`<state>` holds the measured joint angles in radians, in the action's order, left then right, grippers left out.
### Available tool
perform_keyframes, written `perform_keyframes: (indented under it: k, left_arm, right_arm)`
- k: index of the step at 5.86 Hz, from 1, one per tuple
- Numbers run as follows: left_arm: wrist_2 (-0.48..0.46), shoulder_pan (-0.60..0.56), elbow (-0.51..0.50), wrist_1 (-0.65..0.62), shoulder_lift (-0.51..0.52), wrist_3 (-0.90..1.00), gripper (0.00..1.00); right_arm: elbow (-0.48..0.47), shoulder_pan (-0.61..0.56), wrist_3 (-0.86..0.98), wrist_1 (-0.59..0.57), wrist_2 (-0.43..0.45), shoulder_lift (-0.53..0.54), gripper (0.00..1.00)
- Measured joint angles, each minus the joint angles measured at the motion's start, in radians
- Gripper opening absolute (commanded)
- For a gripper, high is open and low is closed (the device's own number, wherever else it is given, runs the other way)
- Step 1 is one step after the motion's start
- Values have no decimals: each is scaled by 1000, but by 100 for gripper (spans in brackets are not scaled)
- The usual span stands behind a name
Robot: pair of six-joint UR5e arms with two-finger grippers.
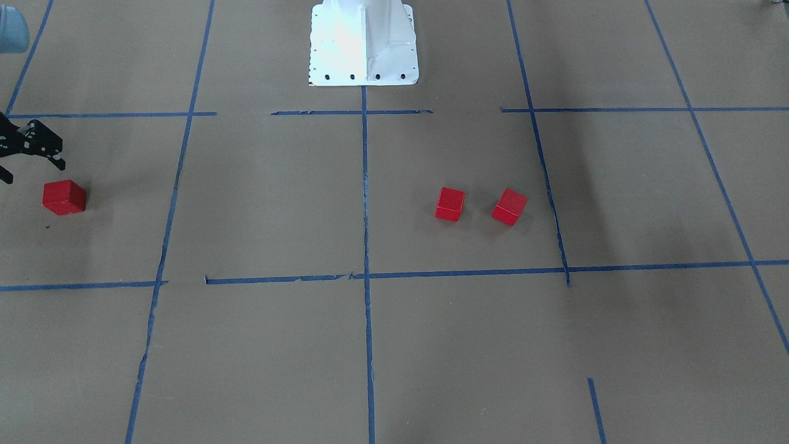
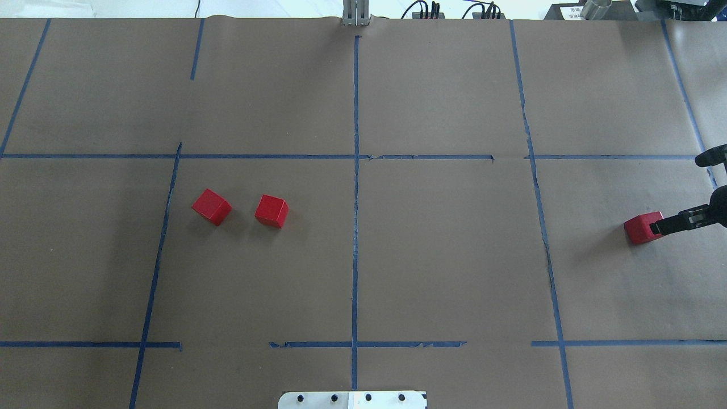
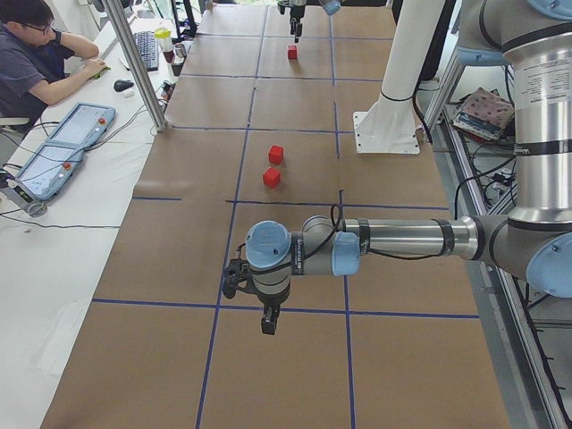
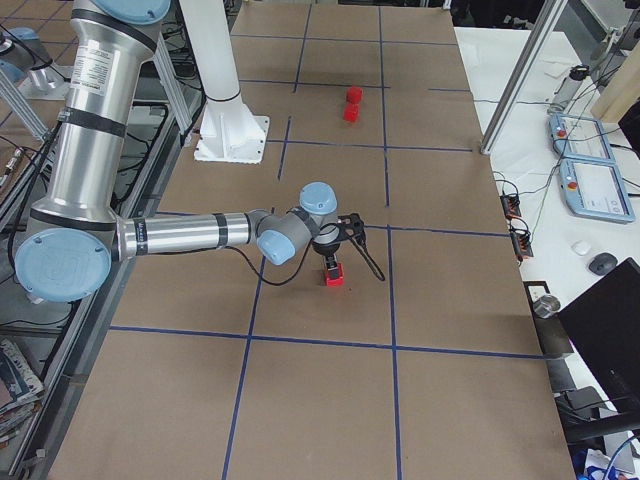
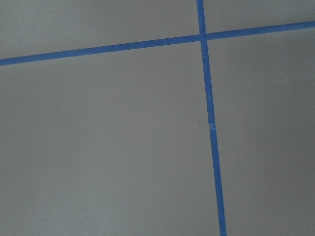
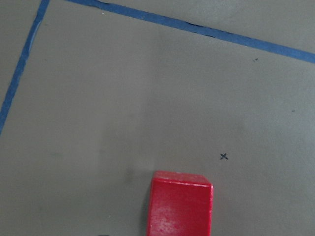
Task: Form red blocks into L shape at center
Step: 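Reach the right gripper down and grasp the lone red cube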
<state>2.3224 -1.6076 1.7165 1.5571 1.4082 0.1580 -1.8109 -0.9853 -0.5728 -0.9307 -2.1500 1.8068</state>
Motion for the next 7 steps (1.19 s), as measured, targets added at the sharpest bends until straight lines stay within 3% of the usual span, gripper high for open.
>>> perform_keyframes:
  k: [4,6,7]
  left_arm:
    - [0,0,0,1,0,0,100]
    - [0,0,0,1,0,0,100]
    - [0,0,0,1,0,0,100]
  right_arm:
    - [110,46,-60,23,12,-60,97]
    - [162,58,-60,16,15,-102,32]
    - [171,58,-61,10,14,-110,22]
